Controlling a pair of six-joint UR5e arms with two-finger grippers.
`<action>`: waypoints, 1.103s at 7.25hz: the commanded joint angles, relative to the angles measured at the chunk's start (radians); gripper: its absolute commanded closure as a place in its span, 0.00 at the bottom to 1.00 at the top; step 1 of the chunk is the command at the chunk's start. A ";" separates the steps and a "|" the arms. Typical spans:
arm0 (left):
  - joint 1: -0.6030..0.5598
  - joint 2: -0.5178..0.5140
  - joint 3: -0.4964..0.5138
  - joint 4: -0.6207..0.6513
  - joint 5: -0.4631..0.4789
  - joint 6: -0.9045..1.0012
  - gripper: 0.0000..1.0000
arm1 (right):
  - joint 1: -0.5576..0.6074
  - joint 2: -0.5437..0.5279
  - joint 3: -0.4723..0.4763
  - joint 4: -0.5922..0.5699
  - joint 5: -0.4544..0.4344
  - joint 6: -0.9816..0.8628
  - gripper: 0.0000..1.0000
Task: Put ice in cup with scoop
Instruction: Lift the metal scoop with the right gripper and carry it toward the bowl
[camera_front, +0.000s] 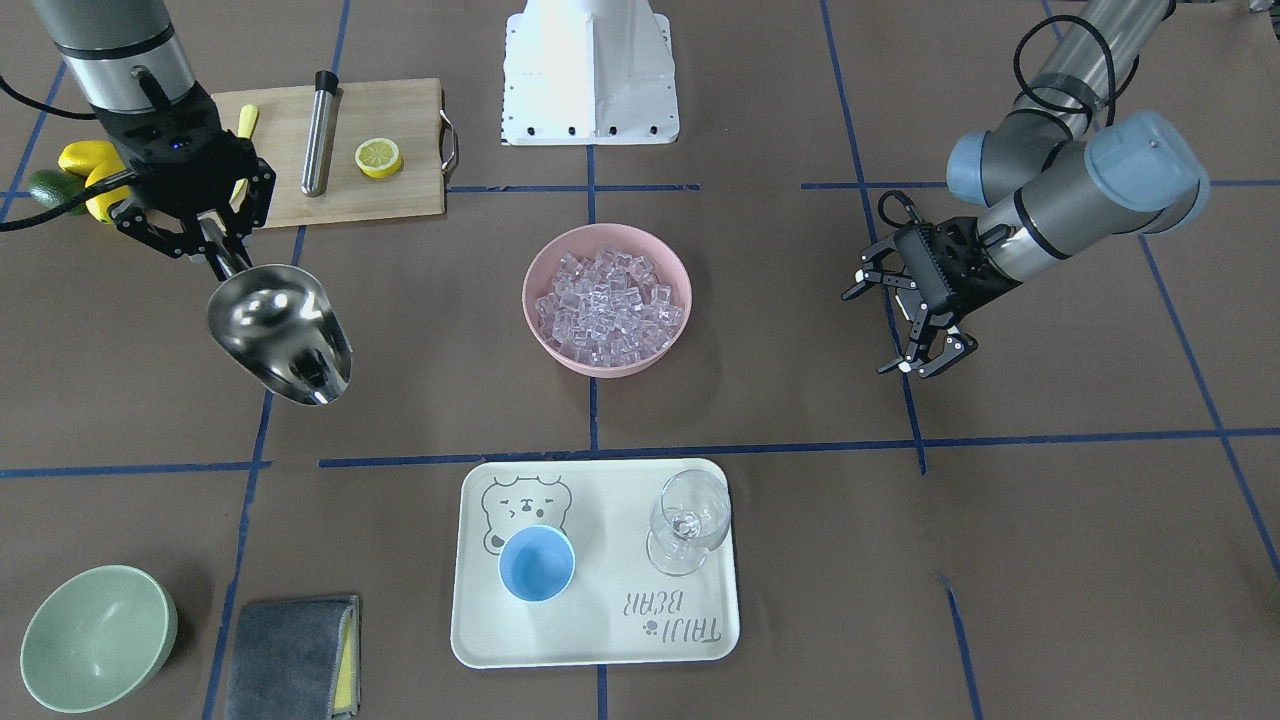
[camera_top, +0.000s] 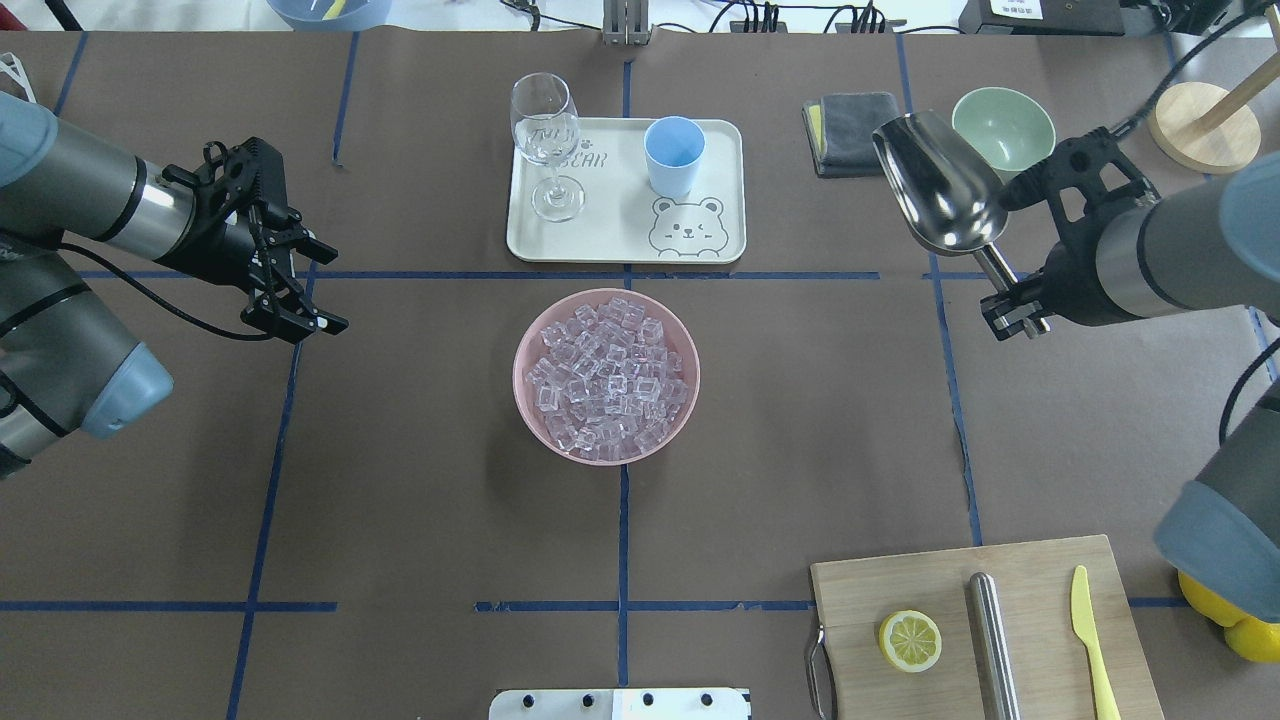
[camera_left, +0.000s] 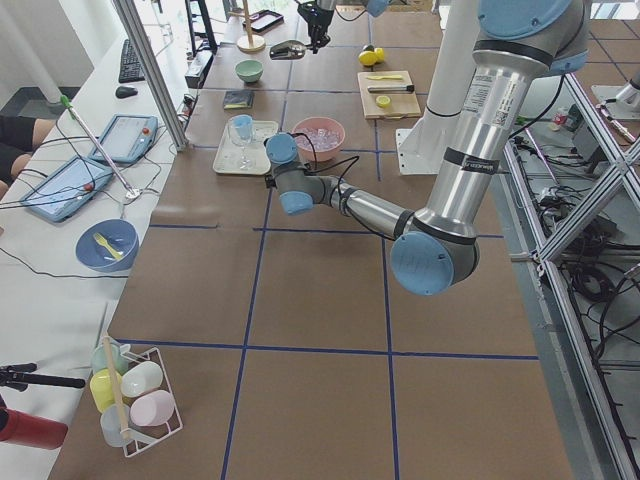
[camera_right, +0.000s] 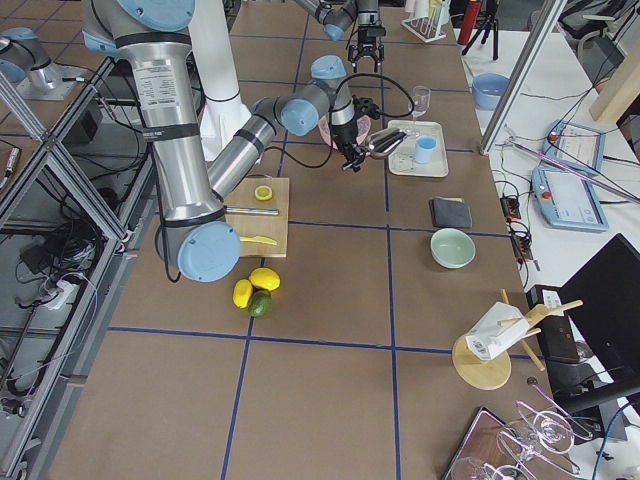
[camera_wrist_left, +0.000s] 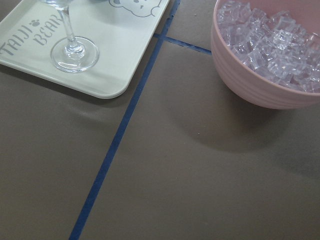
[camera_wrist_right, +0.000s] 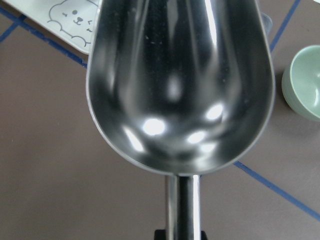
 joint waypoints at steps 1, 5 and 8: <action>0.000 -0.014 0.019 -0.002 -0.001 0.002 0.00 | 0.012 0.164 -0.024 -0.271 -0.014 -0.300 1.00; 0.063 -0.055 0.028 -0.015 0.013 0.000 0.00 | -0.186 0.183 -0.061 -0.198 -0.186 -0.297 1.00; 0.167 -0.066 0.033 -0.133 0.189 -0.005 0.00 | -0.195 0.381 -0.108 -0.526 -0.198 -0.354 1.00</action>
